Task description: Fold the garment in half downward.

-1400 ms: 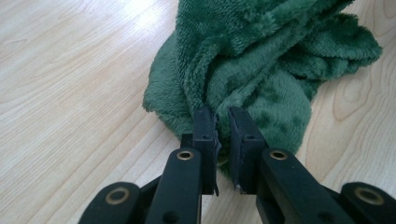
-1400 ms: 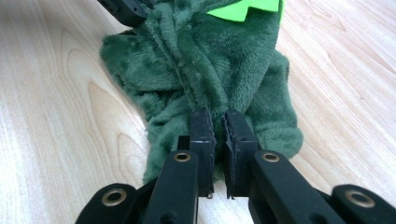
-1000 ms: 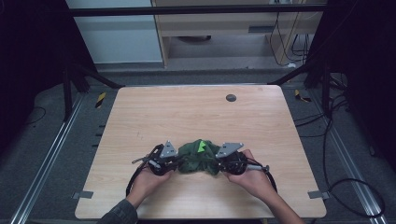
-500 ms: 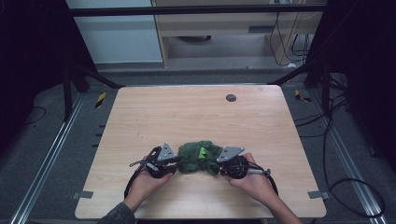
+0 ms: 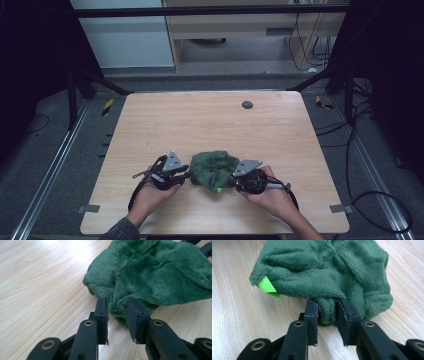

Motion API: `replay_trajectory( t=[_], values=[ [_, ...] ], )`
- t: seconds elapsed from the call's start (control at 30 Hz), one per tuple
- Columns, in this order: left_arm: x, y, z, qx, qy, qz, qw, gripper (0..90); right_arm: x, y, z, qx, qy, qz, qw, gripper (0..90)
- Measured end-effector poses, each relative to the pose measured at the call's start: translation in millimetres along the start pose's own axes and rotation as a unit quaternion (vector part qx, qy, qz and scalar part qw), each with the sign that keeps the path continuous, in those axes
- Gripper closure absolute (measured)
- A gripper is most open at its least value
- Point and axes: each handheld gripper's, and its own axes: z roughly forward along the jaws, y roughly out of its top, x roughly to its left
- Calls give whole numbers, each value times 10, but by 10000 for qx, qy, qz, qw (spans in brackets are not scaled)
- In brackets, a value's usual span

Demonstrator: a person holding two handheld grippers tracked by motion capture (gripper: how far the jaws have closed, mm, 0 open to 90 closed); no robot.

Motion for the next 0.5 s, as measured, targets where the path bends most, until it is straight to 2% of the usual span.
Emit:
replay_trajectory(
  t=[0.5],
  values=[
    [-16, -15, 6, 38, -35, 2, 10000, 699, 32, 10, -27, 7, -12, -23, 10000, 603]
  ],
)
